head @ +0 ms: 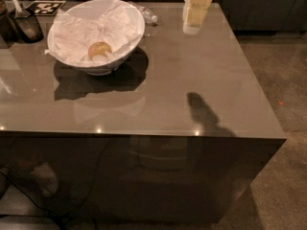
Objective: Pick apple from white bowl
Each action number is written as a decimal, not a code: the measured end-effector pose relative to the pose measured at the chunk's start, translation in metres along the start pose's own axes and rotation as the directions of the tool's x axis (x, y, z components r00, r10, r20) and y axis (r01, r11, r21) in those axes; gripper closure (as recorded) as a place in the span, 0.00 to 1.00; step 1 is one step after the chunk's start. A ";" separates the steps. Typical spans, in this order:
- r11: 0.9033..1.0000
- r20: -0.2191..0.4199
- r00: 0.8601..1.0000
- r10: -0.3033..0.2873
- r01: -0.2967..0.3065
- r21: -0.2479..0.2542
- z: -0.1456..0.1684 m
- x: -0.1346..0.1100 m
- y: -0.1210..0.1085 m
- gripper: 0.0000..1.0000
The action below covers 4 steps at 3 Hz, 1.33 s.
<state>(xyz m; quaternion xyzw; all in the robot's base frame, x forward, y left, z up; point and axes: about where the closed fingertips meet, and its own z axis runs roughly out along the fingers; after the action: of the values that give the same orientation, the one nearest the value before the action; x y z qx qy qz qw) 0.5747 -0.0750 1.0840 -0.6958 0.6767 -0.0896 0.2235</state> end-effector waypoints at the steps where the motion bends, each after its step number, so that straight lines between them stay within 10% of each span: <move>1: 0.999 0.041 0.999 -0.020 0.018 0.045 -0.004 -0.021 -0.013 0.00; 4: 0.996 0.121 0.990 -0.079 0.072 0.061 0.022 -0.055 -0.067 0.00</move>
Offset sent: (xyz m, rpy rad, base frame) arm 0.0168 0.0258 0.0163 0.0370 -0.0491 0.0561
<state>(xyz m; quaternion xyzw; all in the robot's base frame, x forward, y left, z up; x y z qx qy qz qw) 0.6410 -0.0183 1.1030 -0.7187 0.6319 -0.0740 0.2807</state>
